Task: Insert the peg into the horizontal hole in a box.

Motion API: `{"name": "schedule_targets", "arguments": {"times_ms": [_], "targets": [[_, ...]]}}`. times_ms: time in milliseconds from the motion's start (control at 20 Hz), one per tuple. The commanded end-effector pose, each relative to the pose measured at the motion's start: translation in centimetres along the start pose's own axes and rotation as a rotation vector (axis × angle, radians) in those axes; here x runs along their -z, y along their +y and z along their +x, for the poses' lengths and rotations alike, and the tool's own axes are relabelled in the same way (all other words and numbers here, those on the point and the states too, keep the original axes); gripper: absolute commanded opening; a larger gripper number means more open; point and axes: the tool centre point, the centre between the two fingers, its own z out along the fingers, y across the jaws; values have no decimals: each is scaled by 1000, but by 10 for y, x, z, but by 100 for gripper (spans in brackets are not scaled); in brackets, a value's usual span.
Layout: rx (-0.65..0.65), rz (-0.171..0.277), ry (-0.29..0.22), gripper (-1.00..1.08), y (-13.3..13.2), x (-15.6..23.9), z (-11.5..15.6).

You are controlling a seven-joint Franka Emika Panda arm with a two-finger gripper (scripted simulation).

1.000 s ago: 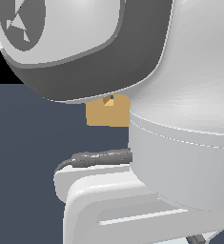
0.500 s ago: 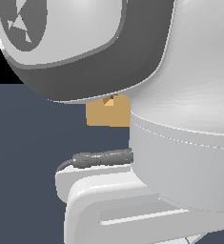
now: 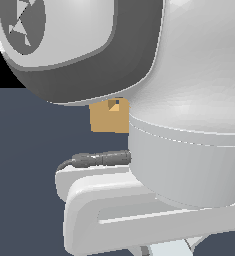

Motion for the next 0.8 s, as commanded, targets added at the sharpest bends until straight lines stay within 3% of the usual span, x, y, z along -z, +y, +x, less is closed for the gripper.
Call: {"name": "schedule_targets", "arguments": {"times_ms": [0, 350, 750], "targets": [[-5, -4, -1, -100, -1, 4, 6], [-38, -4, -1, -100, -12, 16, 38], [-103, -4, -1, -100, -31, 39, 105]]}}
